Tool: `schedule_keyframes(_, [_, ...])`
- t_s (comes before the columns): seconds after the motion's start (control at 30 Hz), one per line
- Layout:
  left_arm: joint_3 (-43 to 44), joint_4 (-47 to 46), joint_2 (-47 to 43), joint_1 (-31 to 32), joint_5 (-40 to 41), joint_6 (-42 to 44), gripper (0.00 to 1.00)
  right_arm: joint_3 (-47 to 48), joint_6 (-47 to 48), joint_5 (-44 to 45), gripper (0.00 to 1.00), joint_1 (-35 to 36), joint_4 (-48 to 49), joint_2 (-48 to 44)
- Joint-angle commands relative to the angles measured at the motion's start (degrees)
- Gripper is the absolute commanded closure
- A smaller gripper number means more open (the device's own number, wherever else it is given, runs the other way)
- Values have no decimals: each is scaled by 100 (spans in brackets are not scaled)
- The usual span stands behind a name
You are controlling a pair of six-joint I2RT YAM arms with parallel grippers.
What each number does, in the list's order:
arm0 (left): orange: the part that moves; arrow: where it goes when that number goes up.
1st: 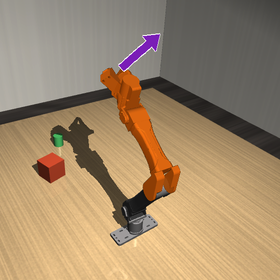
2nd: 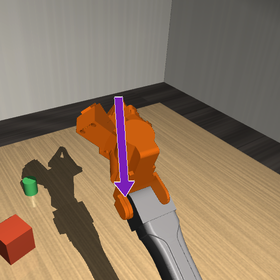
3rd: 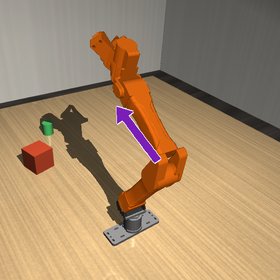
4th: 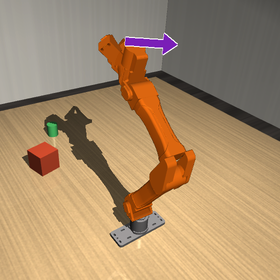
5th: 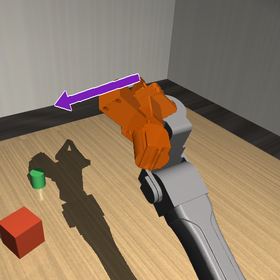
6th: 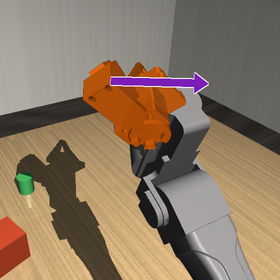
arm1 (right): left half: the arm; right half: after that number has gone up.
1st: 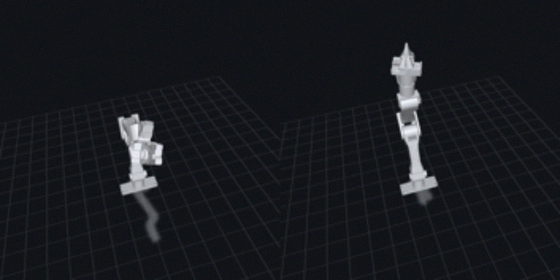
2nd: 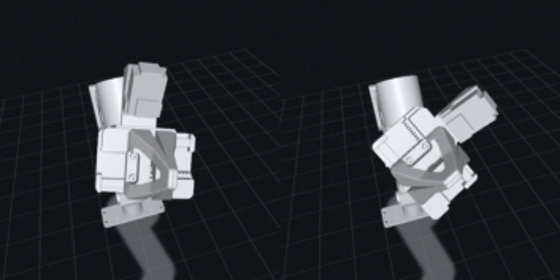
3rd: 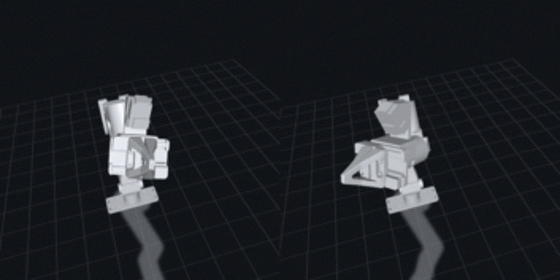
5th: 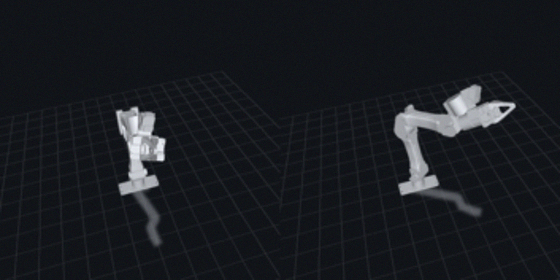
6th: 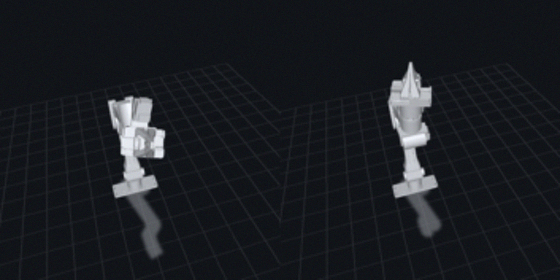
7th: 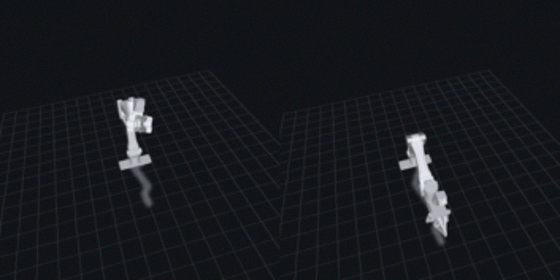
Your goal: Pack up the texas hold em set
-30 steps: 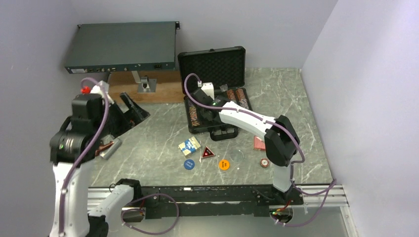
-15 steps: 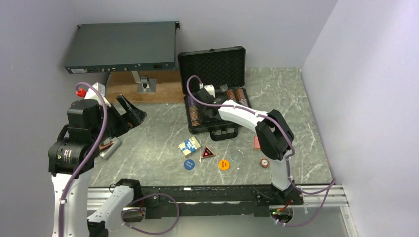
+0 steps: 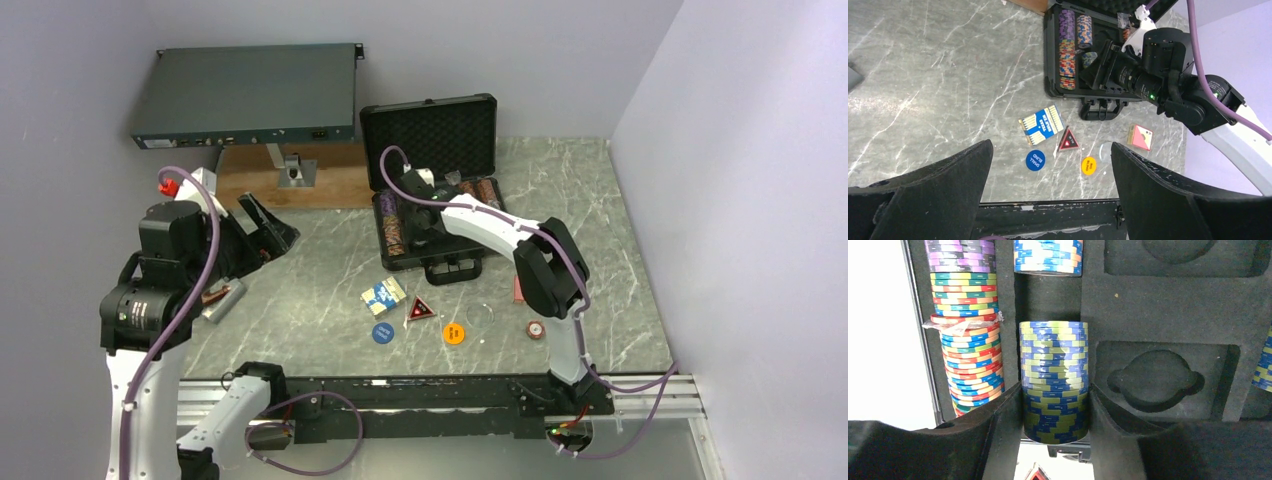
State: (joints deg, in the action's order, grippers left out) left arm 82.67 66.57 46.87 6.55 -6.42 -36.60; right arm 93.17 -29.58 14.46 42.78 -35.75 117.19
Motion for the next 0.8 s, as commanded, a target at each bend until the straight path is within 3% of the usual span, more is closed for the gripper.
schedule_keyframes(0.0, [41,-274,74,-22,-182,50,6,245,-25,-306,44,-104,641,-8])
schedule_keyframes(0.17, [-20,-328,122,-22,-309,-2,7,16,76,-273,29,-109,691,-380])
schedule_keyframes(0.43, [-5,-394,208,-22,-434,-39,8,-259,182,-237,33,-95,533,-1020])
schedule_keyframes(0.57, [-25,-416,193,-22,-400,-55,8,-541,270,-307,45,-55,421,-1386])
schedule_keyframes(0.77, [-193,-450,110,-22,-369,-96,10,-1436,129,-394,79,56,677,-1833])
